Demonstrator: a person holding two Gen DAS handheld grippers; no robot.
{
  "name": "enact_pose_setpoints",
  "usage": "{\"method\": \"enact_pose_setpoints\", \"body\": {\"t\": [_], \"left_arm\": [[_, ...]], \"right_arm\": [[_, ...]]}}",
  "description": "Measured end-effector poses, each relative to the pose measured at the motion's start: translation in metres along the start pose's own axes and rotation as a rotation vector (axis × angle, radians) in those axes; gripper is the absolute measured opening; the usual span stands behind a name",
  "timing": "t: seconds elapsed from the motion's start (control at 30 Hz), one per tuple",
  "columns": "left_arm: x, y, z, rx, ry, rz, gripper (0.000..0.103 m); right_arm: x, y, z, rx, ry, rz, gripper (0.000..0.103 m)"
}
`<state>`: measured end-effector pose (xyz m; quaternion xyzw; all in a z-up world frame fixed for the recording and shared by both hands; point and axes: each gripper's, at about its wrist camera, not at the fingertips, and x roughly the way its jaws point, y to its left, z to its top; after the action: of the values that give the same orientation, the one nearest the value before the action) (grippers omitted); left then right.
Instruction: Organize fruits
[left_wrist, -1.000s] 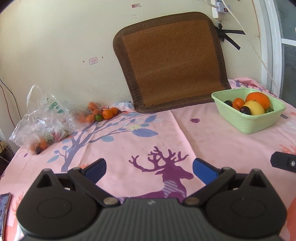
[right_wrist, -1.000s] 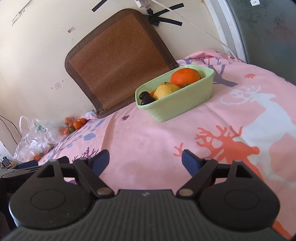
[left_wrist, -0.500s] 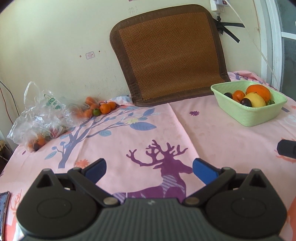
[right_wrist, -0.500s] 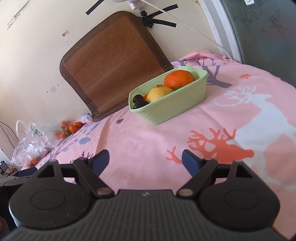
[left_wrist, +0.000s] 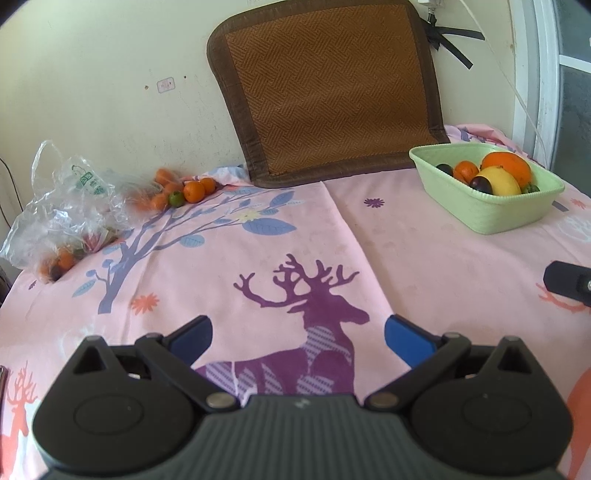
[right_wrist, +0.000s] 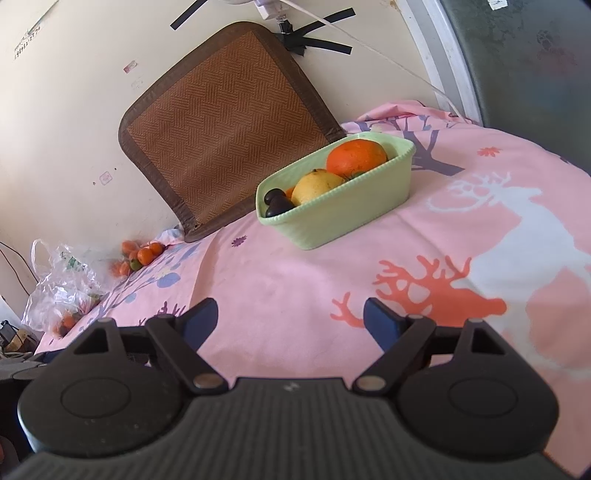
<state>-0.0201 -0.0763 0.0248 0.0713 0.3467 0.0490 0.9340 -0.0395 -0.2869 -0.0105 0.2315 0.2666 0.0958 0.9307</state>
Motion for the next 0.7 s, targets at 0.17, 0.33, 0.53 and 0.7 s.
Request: {"method": "enact_pose_setpoints", "body": {"t": [0.17, 0.33, 0.53, 0.7], "left_arm": [[0.0021, -0.0003, 0.0006, 0.001, 0.005, 0.007, 0.103], [0.0029, -0.0022, 0.0012, 0.007, 0.006, 0.011, 0.103], [0.0055, -0.0033, 0.0004, 0.007, 0.019, -0.004, 0.103], [0.0070, -0.0040, 0.0001, 0.003, 0.025, -0.020, 0.103]], "right_arm": [[0.0002, -0.0002, -0.0002, 0.001, 0.000, -0.001, 0.088], [0.0004, -0.0008, 0.0003, 0.000, 0.001, 0.000, 0.088], [0.0004, -0.0001, -0.0009, -0.014, -0.013, -0.014, 0.088], [-0.0008, 0.0034, -0.0024, -0.059, -0.043, -0.034, 0.090]]}}
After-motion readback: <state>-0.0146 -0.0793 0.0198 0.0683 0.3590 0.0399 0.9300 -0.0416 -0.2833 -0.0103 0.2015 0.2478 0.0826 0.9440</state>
